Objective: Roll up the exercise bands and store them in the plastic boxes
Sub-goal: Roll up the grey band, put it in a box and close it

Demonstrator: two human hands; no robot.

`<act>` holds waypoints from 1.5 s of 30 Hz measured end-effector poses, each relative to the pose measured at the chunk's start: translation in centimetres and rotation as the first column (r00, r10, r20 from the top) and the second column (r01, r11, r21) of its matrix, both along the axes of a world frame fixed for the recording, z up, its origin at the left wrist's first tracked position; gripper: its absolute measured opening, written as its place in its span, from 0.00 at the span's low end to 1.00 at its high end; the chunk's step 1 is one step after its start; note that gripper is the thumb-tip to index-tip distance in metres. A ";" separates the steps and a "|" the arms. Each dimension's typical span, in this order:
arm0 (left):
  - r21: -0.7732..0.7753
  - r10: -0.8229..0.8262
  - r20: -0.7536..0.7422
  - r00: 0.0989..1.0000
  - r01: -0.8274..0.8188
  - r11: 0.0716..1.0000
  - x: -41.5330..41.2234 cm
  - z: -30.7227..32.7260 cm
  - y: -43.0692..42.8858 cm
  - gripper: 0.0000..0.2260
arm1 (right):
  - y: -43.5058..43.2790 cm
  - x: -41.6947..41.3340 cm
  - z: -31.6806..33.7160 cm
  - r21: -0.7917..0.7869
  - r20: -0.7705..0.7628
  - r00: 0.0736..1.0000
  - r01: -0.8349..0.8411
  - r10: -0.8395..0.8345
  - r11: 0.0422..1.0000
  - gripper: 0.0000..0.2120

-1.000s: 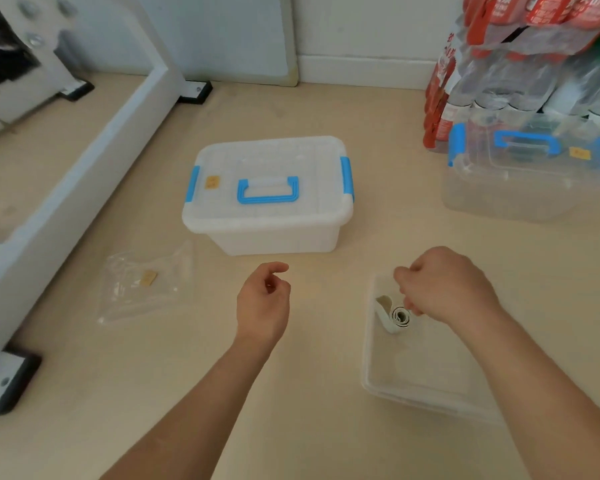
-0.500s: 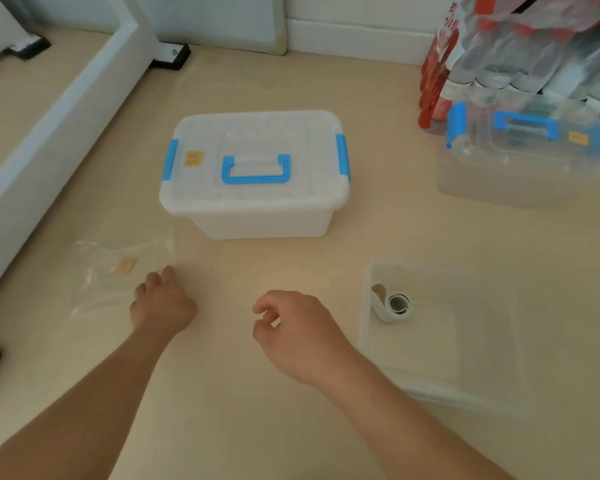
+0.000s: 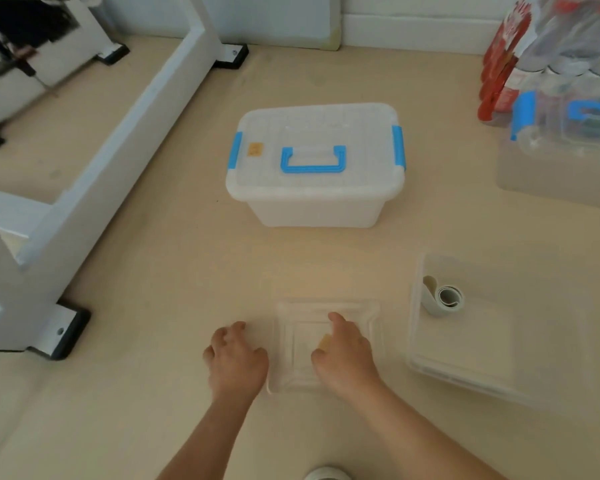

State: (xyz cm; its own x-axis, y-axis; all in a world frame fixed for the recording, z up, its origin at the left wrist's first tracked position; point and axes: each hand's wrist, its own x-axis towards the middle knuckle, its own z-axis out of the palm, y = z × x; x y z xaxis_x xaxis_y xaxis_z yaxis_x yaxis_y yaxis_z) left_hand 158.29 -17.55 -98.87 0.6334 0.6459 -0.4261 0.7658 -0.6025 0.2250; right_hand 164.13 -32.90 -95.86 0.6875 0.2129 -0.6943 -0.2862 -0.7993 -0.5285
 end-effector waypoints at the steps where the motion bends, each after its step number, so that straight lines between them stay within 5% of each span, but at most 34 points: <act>1: -0.017 -0.016 -0.018 1.000 0.015 1.000 -0.8 -0.2 -0.1 0.27 | -0.2 -0.4 -0.2 0.004 0.021 1.000 0.011 -0.011 1.000 0.33; 8: -0.283 0.237 0.126 0.963 -0.194 0.939 0.0 1.1 -3.9 0.26 | -1.7 -1.4 -0.3 0.086 0.065 0.998 0.021 -0.026 0.996 0.33; 13: -0.069 0.011 0.067 0.998 -0.006 0.998 -0.9 0.3 -3.8 0.23 | -3.4 -3.6 0.6 -0.233 0.146 0.981 -0.089 0.126 0.968 0.33; 15: -0.013 0.000 0.113 0.994 0.002 1.000 -1.9 0.0 -3.2 0.20 | -4.2 -4.9 0.5 -0.236 0.126 0.987 -0.064 0.096 0.970 0.34; 19: -0.008 0.069 0.178 0.982 -0.069 0.998 -2.5 -0.2 -3.0 0.15 | -3.7 -5.7 0.2 -0.027 0.202 0.976 0.086 -0.079 0.996 0.35; 22: -0.175 0.381 0.201 0.903 -0.349 0.921 -2.3 0.4 -1.5 0.08 | -3.4 -5.1 0.6 0.068 0.212 0.954 0.201 -0.211 0.977 0.34; 25: -0.385 0.569 0.289 0.770 -0.450 0.806 -1.1 2.4 0.8 0.06 | -3.2 -3.8 1.6 0.188 0.155 0.929 0.306 -0.336 0.933 0.28; 30: -0.632 0.638 0.508 0.579 -0.253 0.733 3.4 10.1 3.1 0.09 | -1.8 -0.1 6.6 0.461 0.048 0.812 0.498 -0.581 0.734 0.19; 32: -0.713 0.651 0.544 0.530 -0.118 0.692 5.3 13.9 2.6 0.09 | -2.5 2.7 9.9 0.537 0.150 0.813 0.411 -0.563 0.737 0.07; 34: -0.754 0.658 0.565 0.498 -0.011 0.656 7.4 17.5 1.3 0.08 | -4.3 6.7 13.9 0.521 0.308 0.820 0.278 -0.482 0.807 0.13; 36: -0.760 0.619 0.583 0.526 0.086 0.644 9.6 20.6 -0.6 0.05 | -7.5 10.5 18.1 0.438 0.382 0.848 0.186 -0.369 0.880 0.18; 40: -0.721 0.423 0.611 0.669 0.250 0.646 13.1 23.6 -6.1 0.04 | -16.3 14.3 25.1 0.339 0.348 0.886 0.186 -0.306 0.922 0.03; 45: -0.753 0.189 0.492 0.850 0.306 0.583 13.3 20.0 -13.8 0.11 | -25.9 11.2 22.5 0.188 0.280 0.890 0.317 -0.360 0.930 0.07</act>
State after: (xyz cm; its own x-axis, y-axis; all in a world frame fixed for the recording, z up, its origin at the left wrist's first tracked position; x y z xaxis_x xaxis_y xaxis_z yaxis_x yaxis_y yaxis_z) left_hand 171.55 -31.31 -78.85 0.9190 0.1591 -0.3608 0.3696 -0.0287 0.9287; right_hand 175.32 -58.77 -73.38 0.9070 0.0046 -0.4211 -0.3347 -0.5987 -0.7276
